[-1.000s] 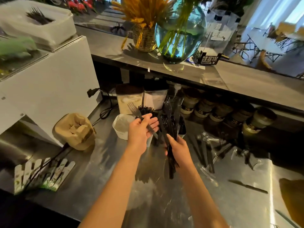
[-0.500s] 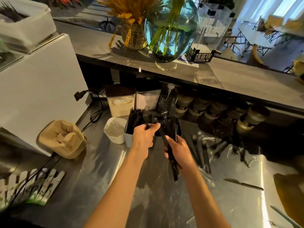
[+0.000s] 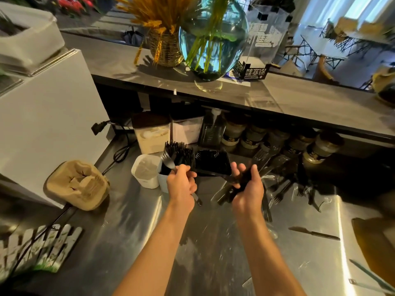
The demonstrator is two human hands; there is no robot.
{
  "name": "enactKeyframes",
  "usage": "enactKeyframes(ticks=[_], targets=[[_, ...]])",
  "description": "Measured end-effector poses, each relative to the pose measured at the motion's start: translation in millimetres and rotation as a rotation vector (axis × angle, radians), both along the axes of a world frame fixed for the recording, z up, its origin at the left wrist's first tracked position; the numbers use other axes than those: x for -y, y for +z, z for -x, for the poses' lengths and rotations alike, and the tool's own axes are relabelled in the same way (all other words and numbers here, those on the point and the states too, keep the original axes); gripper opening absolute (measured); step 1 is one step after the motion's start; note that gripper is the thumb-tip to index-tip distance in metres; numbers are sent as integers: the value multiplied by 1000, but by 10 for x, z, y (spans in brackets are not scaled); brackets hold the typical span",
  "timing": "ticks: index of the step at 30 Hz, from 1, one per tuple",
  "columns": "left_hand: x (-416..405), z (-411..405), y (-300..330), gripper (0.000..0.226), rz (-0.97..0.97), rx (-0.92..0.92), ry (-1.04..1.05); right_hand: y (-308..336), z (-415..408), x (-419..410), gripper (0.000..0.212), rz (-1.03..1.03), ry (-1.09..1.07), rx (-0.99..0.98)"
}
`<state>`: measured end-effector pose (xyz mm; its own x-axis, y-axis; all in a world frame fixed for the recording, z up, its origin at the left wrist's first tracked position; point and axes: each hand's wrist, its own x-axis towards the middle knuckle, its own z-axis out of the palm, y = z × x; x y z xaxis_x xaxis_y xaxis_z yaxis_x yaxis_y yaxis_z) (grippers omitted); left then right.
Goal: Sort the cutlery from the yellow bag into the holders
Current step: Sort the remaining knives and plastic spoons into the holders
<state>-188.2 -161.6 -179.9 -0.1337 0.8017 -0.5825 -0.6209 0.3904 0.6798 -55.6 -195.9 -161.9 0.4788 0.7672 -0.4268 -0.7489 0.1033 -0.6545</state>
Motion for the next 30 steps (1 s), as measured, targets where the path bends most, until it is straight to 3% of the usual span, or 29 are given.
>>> enactKeyframes(ticks=[3, 5, 9, 12, 19, 21, 24, 27, 30], targets=[[51, -106, -52, 20, 35, 71, -56, -42, -36, -15, 20, -45, -12, 19], [59, -136, -61, 24, 67, 18, -163, -21, -66, -35, 19, -30, -21, 23], [27, -33, -136, 42, 19, -311, -283, 188, -254, -74, 13, 69, -95, 25], [-9, 13, -181, 46, -159, -540, -367, 304, -374, -122, 9, 175, 46, 72], [164, -43, 101, 42, -295, -381, -1060, 272, -328, -280, 16, 190, 384, 198], [187, 3, 137, 38, -349, -317, -1118, 260, -365, -300, 19, 232, 366, 237], [149, 52, 141, 33, -369, -384, -1092, 298, -441, -301, 18, 231, 261, 272], [169, 76, 174, 30, -374, -437, -1172, 323, -462, -305, 15, 272, 291, 490], [206, 29, 189, 29, -291, -307, -1242, 256, -385, -340, 17, 249, 377, 649]])
